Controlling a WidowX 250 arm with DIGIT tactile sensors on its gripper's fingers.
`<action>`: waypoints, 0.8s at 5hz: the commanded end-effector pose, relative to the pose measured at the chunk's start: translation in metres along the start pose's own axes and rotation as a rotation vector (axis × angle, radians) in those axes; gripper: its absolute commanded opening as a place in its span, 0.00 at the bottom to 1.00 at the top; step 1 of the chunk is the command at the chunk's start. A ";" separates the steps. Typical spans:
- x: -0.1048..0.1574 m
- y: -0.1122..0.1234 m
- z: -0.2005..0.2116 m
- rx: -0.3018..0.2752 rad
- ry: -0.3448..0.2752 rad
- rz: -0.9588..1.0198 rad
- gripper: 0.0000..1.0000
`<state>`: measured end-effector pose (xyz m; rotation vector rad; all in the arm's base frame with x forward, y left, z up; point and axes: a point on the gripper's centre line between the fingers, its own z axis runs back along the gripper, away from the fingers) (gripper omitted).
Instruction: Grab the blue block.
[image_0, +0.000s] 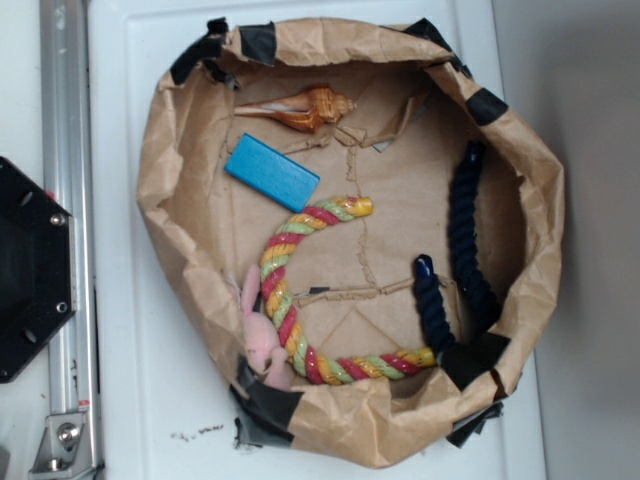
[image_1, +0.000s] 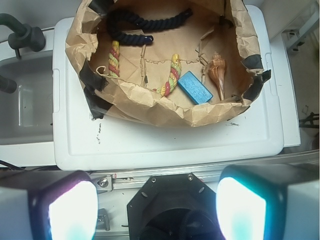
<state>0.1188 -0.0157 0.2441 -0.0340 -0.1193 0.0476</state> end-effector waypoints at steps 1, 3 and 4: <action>0.000 0.000 0.000 0.000 0.000 0.000 1.00; 0.091 0.040 -0.094 0.110 0.041 -0.234 1.00; 0.110 0.047 -0.126 0.099 0.066 -0.307 1.00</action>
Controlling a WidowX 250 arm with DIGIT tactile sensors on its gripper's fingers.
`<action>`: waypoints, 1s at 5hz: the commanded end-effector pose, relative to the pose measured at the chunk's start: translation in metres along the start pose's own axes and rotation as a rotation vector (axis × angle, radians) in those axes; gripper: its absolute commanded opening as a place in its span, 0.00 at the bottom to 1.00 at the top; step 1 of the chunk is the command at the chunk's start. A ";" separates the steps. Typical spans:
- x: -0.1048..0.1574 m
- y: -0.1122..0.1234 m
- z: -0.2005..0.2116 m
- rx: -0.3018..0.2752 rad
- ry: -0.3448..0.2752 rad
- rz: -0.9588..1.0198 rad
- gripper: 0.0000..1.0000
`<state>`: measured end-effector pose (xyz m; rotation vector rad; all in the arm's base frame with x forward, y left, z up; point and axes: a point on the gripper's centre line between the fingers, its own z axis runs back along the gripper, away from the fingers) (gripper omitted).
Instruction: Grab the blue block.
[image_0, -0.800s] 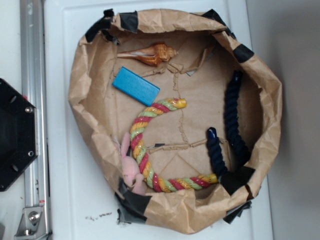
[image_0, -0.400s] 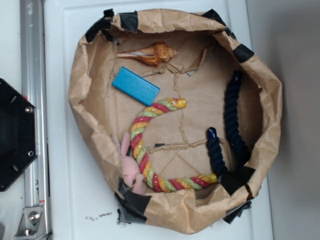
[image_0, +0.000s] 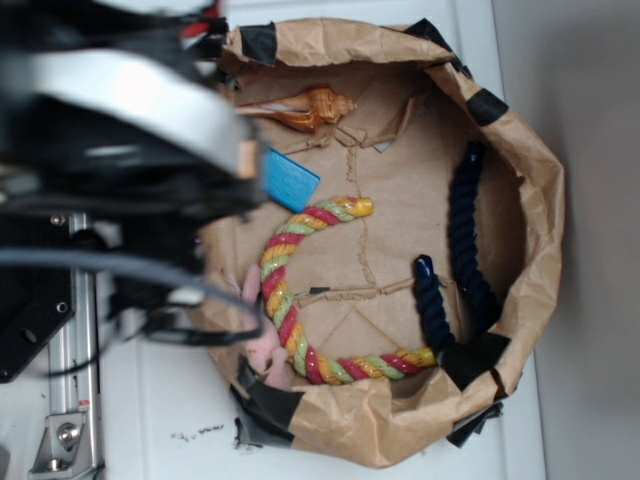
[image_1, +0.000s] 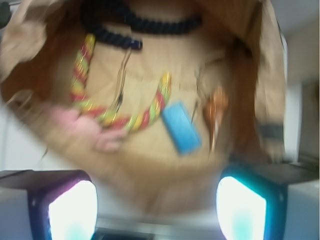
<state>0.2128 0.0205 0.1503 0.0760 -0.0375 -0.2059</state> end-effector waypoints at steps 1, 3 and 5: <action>0.035 0.018 -0.048 -0.010 0.017 -0.140 1.00; 0.012 0.008 -0.094 -0.040 0.059 -0.411 1.00; 0.009 0.017 -0.116 -0.077 0.064 -0.496 1.00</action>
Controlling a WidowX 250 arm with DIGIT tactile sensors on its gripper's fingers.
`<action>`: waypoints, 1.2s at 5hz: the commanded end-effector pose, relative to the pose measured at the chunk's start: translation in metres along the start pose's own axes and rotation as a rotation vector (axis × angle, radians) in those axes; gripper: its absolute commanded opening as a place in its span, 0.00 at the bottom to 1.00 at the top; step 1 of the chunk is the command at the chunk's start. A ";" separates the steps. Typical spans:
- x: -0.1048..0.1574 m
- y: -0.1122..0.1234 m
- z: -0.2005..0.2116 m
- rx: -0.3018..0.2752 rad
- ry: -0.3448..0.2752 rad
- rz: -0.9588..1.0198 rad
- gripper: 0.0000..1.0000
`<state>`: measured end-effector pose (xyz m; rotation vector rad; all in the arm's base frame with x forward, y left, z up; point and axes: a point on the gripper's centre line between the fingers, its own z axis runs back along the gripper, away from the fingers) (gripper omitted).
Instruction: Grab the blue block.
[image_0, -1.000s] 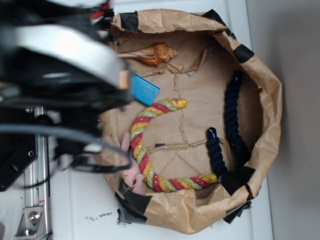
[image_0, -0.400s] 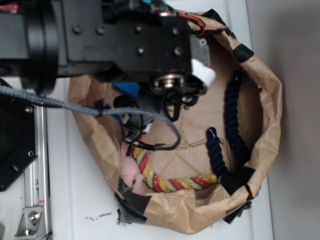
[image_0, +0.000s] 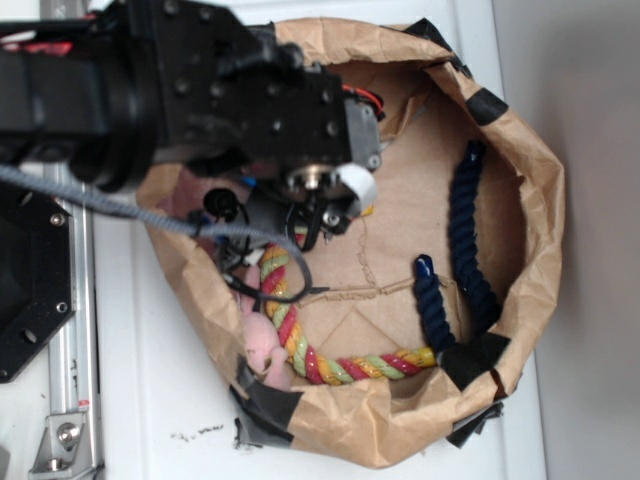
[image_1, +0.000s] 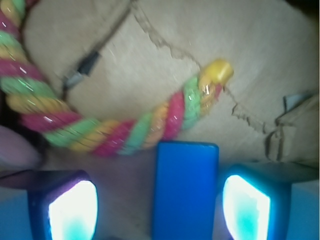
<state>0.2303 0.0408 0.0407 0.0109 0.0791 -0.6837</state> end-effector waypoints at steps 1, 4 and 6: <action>0.004 -0.002 -0.016 -0.014 -0.009 -0.050 1.00; -0.009 0.031 -0.053 -0.095 0.052 0.007 1.00; -0.015 0.032 -0.051 -0.091 0.047 0.029 1.00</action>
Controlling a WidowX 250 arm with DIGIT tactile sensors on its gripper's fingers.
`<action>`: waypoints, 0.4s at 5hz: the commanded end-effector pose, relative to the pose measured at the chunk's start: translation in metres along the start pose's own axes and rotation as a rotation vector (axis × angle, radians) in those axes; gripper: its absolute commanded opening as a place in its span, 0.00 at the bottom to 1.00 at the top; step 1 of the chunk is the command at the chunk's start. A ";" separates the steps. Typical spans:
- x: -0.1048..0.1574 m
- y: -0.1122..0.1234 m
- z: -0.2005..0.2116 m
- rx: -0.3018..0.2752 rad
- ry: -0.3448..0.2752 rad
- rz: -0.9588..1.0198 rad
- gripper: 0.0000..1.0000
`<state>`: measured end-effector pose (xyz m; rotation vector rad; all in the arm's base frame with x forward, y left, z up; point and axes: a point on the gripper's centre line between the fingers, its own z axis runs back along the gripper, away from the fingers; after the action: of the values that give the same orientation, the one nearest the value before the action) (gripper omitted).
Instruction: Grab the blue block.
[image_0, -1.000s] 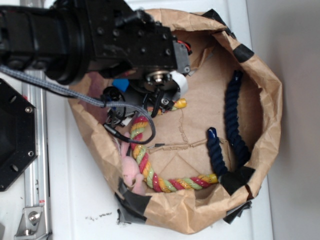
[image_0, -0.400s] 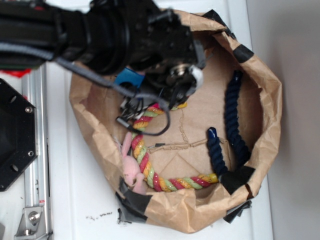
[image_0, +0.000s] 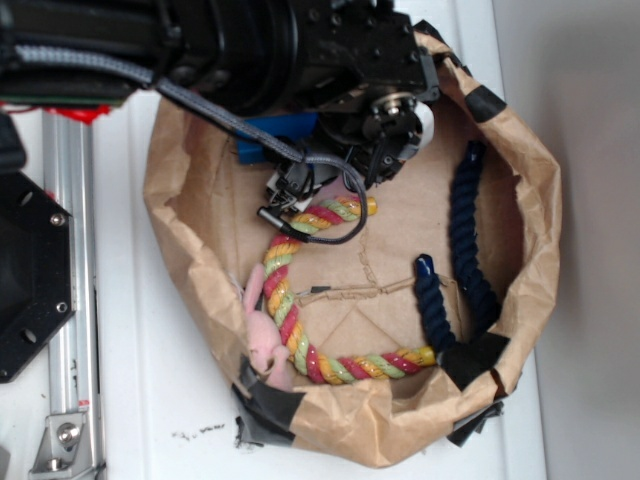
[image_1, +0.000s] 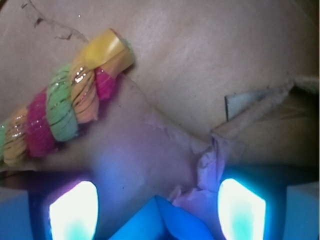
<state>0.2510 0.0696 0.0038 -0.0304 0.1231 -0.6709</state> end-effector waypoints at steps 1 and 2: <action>-0.016 -0.003 -0.015 -0.042 0.001 0.052 0.00; -0.015 -0.005 -0.016 -0.044 0.008 0.057 0.00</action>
<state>0.2518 0.0784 0.0034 -0.0319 0.0968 -0.6293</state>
